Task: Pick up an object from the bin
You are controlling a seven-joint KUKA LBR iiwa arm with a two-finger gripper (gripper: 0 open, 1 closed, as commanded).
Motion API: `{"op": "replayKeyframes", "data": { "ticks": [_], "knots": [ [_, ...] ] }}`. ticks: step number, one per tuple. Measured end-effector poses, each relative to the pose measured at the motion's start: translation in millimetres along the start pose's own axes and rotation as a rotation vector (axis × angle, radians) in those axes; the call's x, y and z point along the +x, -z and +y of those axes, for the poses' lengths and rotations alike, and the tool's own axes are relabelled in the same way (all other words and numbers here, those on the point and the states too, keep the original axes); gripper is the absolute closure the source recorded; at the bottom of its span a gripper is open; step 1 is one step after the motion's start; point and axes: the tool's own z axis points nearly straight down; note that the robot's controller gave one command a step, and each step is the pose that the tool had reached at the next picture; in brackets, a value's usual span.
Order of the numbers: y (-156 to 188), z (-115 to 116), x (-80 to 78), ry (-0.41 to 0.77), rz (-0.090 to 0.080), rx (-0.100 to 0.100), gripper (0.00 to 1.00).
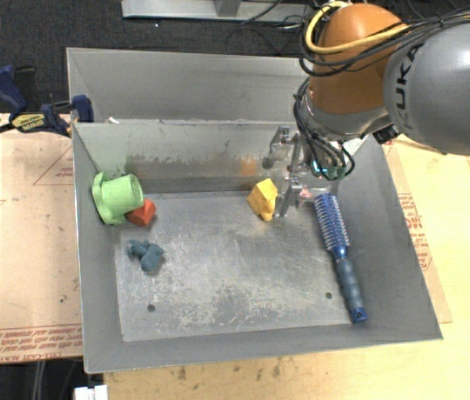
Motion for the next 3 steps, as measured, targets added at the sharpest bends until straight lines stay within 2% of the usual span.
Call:
{"op": "replayKeyframes", "data": {
  "ticks": [1, 2, 3],
  "knots": [
    [-110.0, -20.6, -7.7, -0.16, -0.014, -0.002, 0.0],
    [-94.7, -35.8, 5.0, -0.395, -0.009, -0.001, 0.0],
    [-94.3, -22.6, -6.8, -0.422, -0.01, -0.003, 0.0]
  ]
}}
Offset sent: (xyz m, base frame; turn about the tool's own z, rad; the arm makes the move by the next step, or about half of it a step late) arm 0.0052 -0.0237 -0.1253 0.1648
